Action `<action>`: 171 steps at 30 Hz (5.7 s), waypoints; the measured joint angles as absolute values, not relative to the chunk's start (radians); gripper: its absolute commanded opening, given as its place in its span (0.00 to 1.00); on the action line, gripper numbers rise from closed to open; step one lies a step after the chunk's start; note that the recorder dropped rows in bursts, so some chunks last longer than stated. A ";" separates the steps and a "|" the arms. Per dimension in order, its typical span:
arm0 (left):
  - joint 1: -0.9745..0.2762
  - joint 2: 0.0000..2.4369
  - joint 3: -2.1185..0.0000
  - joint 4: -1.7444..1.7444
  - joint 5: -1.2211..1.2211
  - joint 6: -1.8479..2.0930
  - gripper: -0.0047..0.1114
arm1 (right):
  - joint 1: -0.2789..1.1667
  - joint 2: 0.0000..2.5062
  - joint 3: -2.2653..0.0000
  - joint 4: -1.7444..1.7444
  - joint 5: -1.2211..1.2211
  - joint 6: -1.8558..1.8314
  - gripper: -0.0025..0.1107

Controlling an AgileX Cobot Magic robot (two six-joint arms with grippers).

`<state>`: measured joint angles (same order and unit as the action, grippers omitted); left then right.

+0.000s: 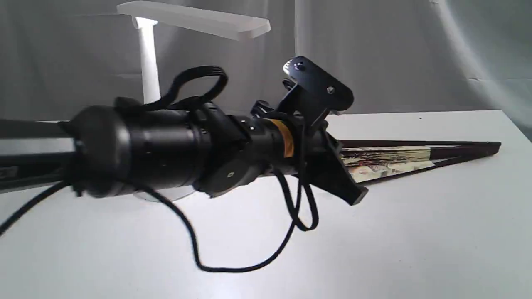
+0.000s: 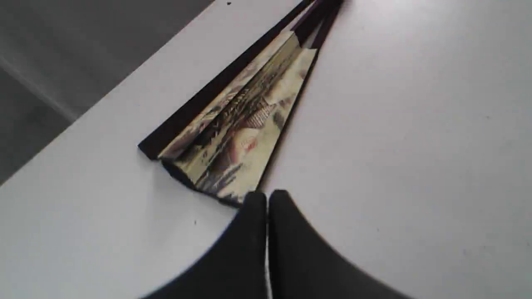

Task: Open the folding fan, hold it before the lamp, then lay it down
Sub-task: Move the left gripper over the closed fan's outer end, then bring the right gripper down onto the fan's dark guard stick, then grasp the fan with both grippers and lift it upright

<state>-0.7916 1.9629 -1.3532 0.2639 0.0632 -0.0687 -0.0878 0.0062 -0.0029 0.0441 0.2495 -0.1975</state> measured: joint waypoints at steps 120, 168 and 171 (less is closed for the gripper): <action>-0.780 2.126 -1.554 0.298 0.243 -0.046 0.04 | 0.116 2.453 -2.011 0.045 0.812 -0.735 0.54; -0.575 2.126 -1.554 -0.185 0.232 -0.279 0.05 | 0.120 2.298 -2.018 0.468 0.967 -0.636 0.02; -0.575 2.132 -1.554 -0.274 0.159 -0.280 0.08 | 0.120 2.292 -2.018 0.475 0.969 -0.636 0.02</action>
